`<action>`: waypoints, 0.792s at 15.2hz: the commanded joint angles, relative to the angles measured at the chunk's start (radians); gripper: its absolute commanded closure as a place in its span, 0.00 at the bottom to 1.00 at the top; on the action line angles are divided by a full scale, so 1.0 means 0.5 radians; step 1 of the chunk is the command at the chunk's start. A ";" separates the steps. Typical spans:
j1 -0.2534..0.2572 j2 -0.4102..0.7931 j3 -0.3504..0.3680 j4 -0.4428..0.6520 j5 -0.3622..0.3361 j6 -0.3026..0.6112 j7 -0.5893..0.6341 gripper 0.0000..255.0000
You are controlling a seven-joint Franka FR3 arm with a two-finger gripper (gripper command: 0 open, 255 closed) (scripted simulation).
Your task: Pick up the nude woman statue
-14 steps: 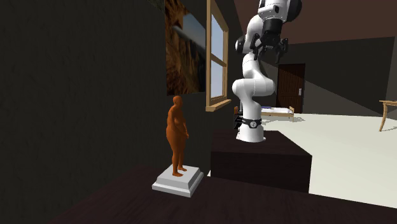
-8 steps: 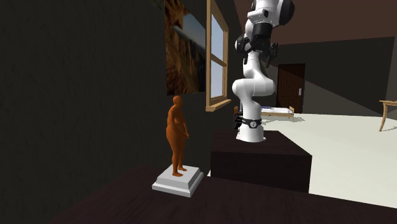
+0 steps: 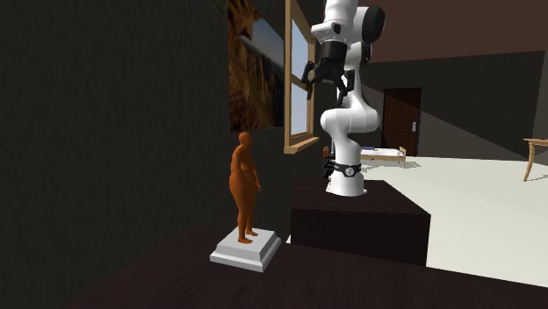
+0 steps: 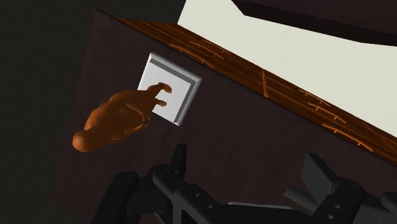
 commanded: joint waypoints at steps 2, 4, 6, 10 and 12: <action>-0.022 0.157 -0.108 0.056 -0.033 0.132 -0.133 0.00; -0.033 0.270 -0.178 0.107 -0.041 0.214 -0.222 0.00; -0.042 0.390 -0.246 0.168 -0.037 0.292 -0.314 0.00; -0.056 0.650 -0.374 0.322 0.012 0.434 -0.511 0.00; -0.064 0.789 -0.432 0.415 0.060 0.494 -0.618 0.00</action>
